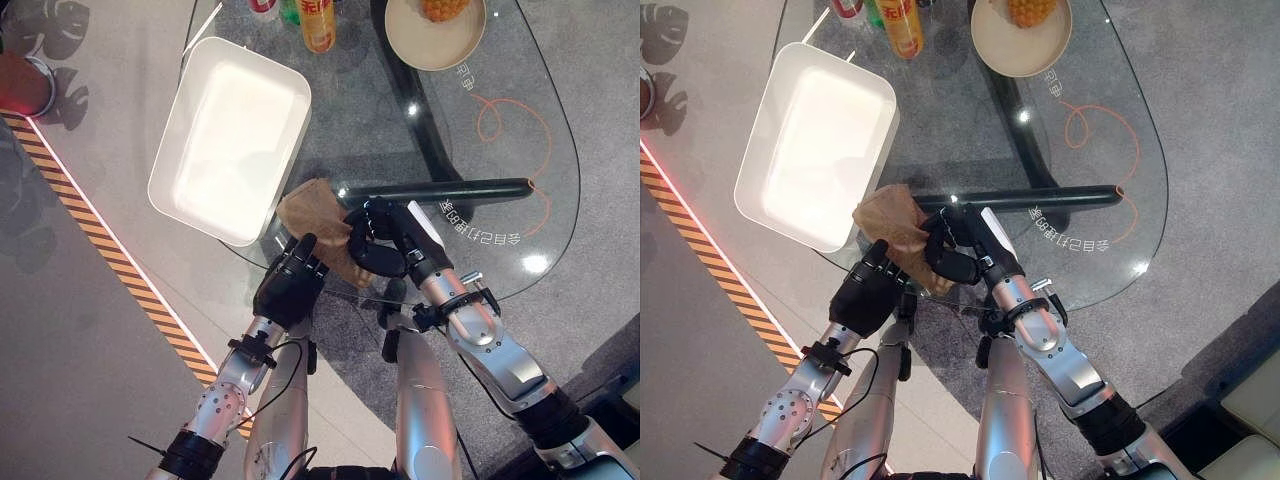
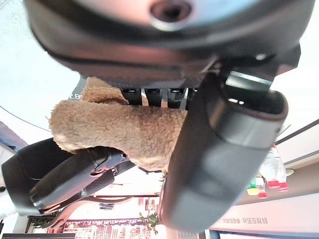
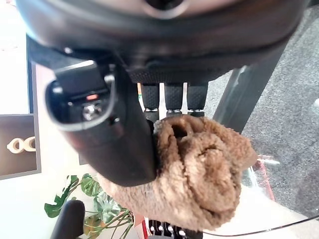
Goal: Wipe the table with a cloth and put it in the basket.
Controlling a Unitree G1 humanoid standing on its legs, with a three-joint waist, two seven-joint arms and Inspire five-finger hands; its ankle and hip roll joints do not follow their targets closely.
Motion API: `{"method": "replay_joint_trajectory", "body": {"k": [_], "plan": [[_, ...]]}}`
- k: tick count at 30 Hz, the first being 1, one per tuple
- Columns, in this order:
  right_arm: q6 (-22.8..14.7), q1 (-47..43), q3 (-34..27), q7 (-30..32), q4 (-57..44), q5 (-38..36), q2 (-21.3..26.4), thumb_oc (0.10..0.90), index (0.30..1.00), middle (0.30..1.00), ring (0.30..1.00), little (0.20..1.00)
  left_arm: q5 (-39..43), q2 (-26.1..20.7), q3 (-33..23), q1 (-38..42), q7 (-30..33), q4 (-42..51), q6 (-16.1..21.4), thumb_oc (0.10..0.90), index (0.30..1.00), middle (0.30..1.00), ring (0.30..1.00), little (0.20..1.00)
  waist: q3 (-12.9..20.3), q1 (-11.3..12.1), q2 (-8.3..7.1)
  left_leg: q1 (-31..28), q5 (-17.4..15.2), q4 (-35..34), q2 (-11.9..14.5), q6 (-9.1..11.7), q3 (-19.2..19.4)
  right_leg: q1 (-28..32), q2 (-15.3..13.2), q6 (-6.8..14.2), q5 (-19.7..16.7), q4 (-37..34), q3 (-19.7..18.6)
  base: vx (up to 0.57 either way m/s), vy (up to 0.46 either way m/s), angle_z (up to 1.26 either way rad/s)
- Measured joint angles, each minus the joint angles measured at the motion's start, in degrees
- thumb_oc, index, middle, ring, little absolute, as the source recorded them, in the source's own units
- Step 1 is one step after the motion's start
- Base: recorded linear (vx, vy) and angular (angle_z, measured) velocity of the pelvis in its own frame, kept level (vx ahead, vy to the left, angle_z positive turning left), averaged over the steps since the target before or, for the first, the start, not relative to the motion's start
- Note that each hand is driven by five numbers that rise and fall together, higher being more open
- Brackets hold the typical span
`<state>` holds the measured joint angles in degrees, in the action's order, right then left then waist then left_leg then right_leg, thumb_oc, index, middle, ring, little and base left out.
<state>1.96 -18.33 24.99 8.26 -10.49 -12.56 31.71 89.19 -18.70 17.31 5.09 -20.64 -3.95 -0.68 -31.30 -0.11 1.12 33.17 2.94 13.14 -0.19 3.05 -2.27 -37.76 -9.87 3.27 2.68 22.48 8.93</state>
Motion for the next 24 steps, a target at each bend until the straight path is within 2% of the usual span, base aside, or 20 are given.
{"method": "replay_joint_trajectory", "body": {"k": [16,17,18,19,20,24], "plan": [[2.72,-0.60,0.58,0.50,0.00,1.45,-0.02,0.100,0.300,0.300,0.300,0.200,0.16,0.05,0.11,-0.20,-0.01,0.00,0.31,0.800,0.900,0.900,0.900,0.900,0.00,-0.03,0.00,0.02,0.01,0.17,-0.01,0.01,-0.01,0.00,0.00,0.34,0.24,0.19,0.00,0.00,0.000,0.00],[2.77,-0.69,0.60,0.49,0.00,1.45,-0.04,0.100,0.300,0.300,0.300,0.200,0.21,0.09,0.11,-0.20,-0.01,0.00,0.38,0.709,0.822,0.822,0.822,0.809,0.00,-0.03,0.00,0.02,0.01,0.18,-0.01,0.00,-0.01,0.00,0.00,0.34,0.24,0.19,0.01,0.00,0.000,0.00],[2.88,-0.83,0.65,0.48,0.00,1.46,-0.07,0.100,0.300,0.300,0.300,0.200,0.45,0.14,0.11,-0.20,-0.01,0.00,0.51,0.416,0.571,0.571,0.571,0.516,0.00,-0.01,0.00,0.02,0.01,0.18,-0.01,0.01,-0.02,0.00,0.00,0.34,0.24,0.19,0.01,0.00,0.000,0.00],[2.99,-1.01,0.74,0.48,0.00,1.46,-0.09,0.100,0.300,0.300,0.300,0.200,0.55,0.16,0.14,-0.21,0.00,0.00,0.73,0.240,0.420,0.420,0.420,0.340,0.00,-0.01,0.00,0.02,0.01,0.18,-0.01,0.01,-0.02,0.00,0.00,0.34,0.25,0.20,0.01,0.00,0.000,0.00],[3.01,-1.22,0.86,0.42,0.00,1.46,-0.11,0.100,0.300,0.300,0.300,0.200,0.55,0.17,0.16,-0.21,0.09,0.00,1.08,0.100,0.300,0.300,0.300,0.200,0.00,-0.02,-0.01,0.03,0.01,0.18,-0.01,0.01,-0.02,0.00,0.00,0.34,0.25,0.20,0.01,0.00,0.000,0.00],[3.01,-1.46,1.64,-0.35,-1.48,1.46,-0.04,0.100,0.300,0.300,0.300,0.200,1.28,0.21,-0.01,-0.20,2.67,-0.06,1.92,0.100,0.300,0.300,0.300,0.200,0.00,-0.07,0.00,0.06,0.01,0.18,-0.01,0.01,-0.02,-0.02,0.00,0.35,0.26,0.19,0.02,0.00,0.000,0.00]]}}
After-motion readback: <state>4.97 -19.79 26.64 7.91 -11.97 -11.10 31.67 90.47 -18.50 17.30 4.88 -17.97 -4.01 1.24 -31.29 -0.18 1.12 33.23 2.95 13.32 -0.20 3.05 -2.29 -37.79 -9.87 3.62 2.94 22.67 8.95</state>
